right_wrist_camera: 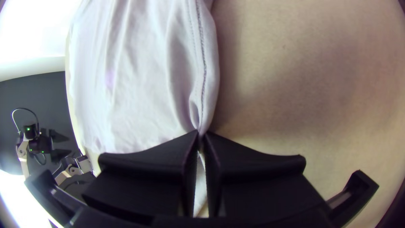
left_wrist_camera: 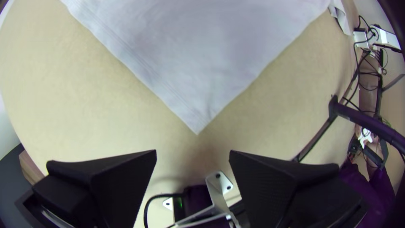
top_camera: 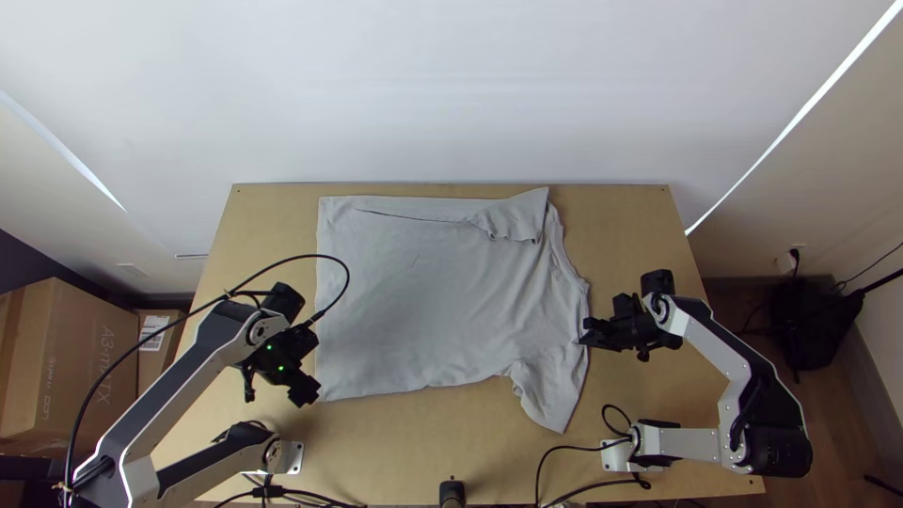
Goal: Fold the t-shirt
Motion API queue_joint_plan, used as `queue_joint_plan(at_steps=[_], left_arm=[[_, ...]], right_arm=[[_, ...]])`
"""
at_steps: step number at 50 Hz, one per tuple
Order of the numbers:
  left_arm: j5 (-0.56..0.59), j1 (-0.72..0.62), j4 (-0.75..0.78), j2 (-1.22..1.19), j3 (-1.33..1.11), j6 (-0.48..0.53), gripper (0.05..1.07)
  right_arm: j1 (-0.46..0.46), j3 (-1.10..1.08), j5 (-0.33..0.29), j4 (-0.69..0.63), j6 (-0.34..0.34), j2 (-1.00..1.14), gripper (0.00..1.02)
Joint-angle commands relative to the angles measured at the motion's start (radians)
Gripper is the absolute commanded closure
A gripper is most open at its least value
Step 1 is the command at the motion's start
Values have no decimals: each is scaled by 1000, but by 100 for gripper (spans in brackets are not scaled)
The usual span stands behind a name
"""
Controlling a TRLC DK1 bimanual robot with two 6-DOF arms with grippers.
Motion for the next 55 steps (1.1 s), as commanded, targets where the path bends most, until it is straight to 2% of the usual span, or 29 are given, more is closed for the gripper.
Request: queue_joint_plan(at_steps=[1, 7, 20, 27, 33, 44, 46, 49, 55], left_arm=[[-3, -13, 38, 35, -54, -18, 35], [-3, -33, 61, 144, -59, -54, 35], [-1, -66, 109, 269, -47, -59, 35], [8, -74, 150, 299, -39, -74, 56], [14, -82, 161, 328, -42, -70, 66], [37, -94, 185, 341, -70, -59, 71], [40, -94, 188, 341, -73, -57, 81], [43, -94, 207, 329, -74, -51, 105], [45, -69, 201, 291, -62, -34, 105]], right_arm=[[-13, -46, 41, -8, 8, -13, 100], [-13, -48, 41, -11, 8, -21, 100], [-13, -25, 41, -13, 10, -23, 100], [-13, -14, 41, -14, 10, -24, 100], [-13, -3, 41, -16, 12, -24, 100], [-20, 20, 41, -17, 13, -24, 100], [-21, 21, 41, -19, 13, -24, 100], [-21, 28, 41, -20, 13, -24, 100], [-33, 46, 41, -25, 13, -32, 100]])
